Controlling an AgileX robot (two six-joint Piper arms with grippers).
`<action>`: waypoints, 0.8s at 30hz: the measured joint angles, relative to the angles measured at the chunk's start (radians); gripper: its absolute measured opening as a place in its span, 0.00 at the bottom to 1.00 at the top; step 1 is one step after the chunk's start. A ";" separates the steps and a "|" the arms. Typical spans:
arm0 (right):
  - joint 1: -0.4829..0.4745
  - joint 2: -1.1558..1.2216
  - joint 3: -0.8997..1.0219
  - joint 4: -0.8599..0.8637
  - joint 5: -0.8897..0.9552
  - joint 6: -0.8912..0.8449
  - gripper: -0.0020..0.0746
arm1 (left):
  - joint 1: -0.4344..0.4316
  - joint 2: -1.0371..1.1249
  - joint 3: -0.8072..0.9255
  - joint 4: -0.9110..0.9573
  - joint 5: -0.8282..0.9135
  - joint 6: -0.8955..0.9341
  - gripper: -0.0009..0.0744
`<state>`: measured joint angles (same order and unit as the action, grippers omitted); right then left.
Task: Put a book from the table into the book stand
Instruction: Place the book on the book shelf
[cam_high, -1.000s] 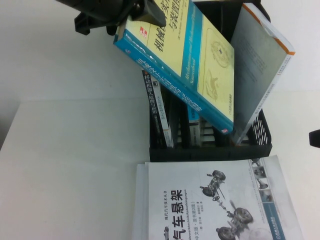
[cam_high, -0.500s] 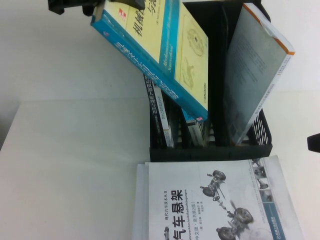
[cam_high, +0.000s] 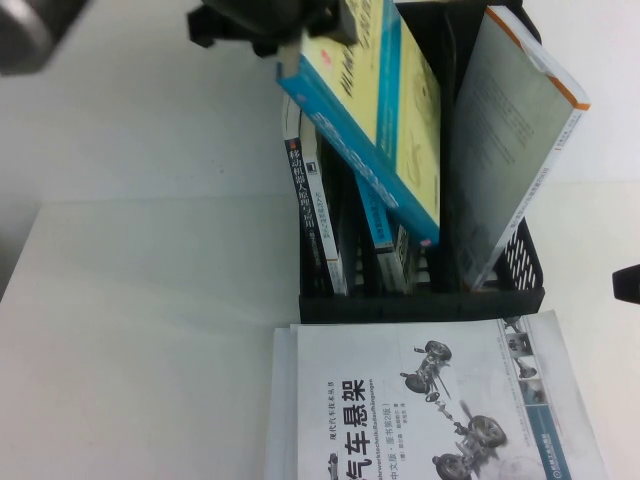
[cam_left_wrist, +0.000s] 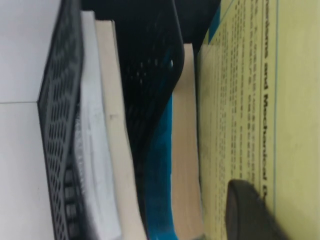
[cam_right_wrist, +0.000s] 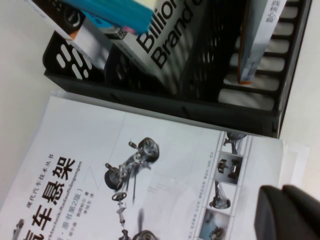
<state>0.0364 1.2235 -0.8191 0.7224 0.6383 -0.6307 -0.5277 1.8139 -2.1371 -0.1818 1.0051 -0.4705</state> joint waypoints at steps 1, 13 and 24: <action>0.000 0.000 0.000 0.000 0.000 0.000 0.03 | -0.021 0.017 0.000 0.034 -0.005 -0.021 0.26; 0.000 0.000 0.000 0.052 -0.002 0.000 0.03 | -0.168 0.140 0.000 0.309 -0.040 -0.154 0.26; 0.000 0.000 0.000 0.056 0.017 -0.002 0.03 | -0.191 0.201 -0.006 0.356 -0.095 -0.155 0.35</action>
<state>0.0364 1.2235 -0.8191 0.7782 0.6557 -0.6328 -0.7184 2.0148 -2.1429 0.1739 0.9099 -0.6259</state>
